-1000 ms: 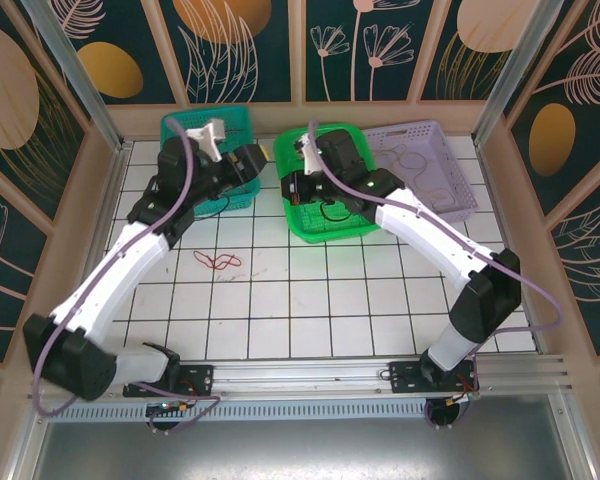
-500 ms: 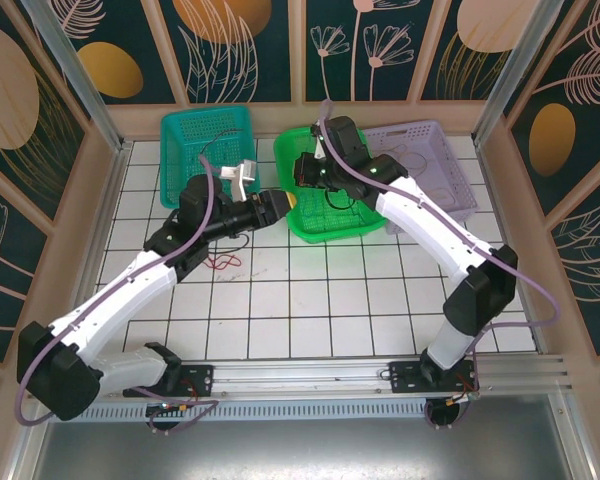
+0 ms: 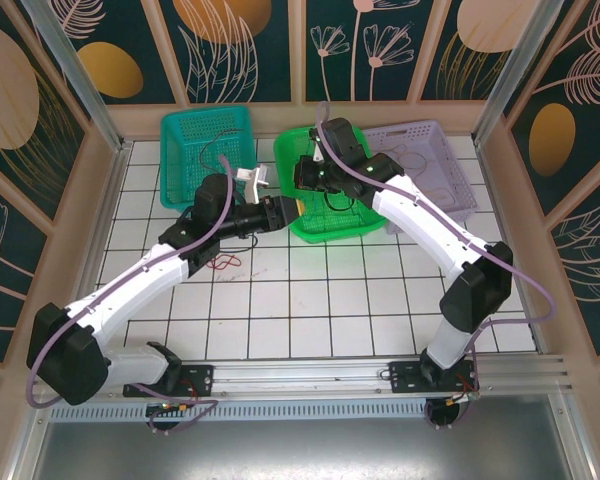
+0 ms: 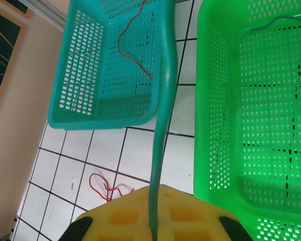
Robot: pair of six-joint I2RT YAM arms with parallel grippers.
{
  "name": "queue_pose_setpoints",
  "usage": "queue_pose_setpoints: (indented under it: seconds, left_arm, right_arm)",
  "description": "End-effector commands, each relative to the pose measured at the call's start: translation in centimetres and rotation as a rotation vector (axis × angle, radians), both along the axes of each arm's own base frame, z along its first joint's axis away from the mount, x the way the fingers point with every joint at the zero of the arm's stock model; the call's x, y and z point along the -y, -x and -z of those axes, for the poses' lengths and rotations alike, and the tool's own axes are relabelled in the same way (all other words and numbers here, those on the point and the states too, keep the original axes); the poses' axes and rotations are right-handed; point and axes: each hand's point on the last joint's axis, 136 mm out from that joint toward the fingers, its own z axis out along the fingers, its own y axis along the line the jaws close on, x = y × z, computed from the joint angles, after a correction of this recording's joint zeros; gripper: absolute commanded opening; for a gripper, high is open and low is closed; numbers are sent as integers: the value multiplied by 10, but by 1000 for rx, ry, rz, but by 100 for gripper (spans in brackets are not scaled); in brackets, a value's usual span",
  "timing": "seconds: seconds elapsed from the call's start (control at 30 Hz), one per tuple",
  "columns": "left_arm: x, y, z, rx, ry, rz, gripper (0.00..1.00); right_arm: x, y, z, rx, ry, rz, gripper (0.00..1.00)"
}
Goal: Untangle the cables
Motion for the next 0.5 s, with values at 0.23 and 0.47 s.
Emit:
queue_pose_setpoints:
  seconds: [0.23, 0.47]
  left_arm:
    - [-1, -6, -9, 45, 6, -37, 0]
    - [0, 36, 34, -7, -119, 34, 0]
  right_arm:
    - [25, -2, -22, 28, -48, 47, 0]
    - [78, -78, -54, 93, -228, 175, 0]
